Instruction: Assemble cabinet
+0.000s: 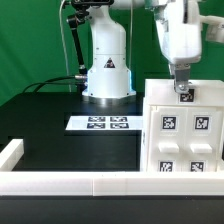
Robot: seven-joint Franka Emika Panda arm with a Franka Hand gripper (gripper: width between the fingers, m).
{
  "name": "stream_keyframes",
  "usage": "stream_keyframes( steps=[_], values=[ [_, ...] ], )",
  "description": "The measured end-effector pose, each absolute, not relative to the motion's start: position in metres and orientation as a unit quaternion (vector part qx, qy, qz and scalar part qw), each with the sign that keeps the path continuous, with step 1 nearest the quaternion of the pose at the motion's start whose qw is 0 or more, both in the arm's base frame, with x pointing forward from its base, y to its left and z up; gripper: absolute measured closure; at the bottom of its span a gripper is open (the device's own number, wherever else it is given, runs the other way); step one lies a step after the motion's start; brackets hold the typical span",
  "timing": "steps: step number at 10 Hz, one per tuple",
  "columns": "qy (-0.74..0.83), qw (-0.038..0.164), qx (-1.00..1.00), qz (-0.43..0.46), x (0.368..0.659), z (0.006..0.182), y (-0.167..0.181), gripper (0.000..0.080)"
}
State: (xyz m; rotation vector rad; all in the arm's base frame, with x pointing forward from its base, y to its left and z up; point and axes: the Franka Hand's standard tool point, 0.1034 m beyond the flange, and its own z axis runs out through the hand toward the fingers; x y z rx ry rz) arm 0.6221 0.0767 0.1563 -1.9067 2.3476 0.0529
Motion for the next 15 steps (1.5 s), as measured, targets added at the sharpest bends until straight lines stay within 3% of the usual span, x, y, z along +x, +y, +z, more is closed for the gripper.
stream_keyframes(
  steps=[4, 5, 6, 7, 8, 11, 13, 15],
  values=[
    [0.816, 0.055, -0.574, 0.040, 0.624, 0.156, 0.075, 0.0239],
    [0.814, 0.055, -0.577, 0.041, 0.623, 0.156, 0.076, 0.0130],
    [0.811, 0.055, -0.581, 0.041, 0.623, 0.156, 0.077, 0.0130],
    [0.809, 0.057, -0.584, 0.041, 0.624, 0.157, 0.077, 0.0040],
    [0.803, 0.065, -0.591, 0.042, 0.625, 0.164, 0.079, 0.0011],
    [0.797, 0.092, -0.596, 0.043, 0.629, 0.185, 0.086, 0.0003],
    [0.773, 0.087, -0.627, 0.042, 0.628, 0.181, 0.086, 0.0002],
    [0.669, 0.070, -0.739, 0.031, 0.631, 0.179, 0.087, 0.0002]
  ],
)
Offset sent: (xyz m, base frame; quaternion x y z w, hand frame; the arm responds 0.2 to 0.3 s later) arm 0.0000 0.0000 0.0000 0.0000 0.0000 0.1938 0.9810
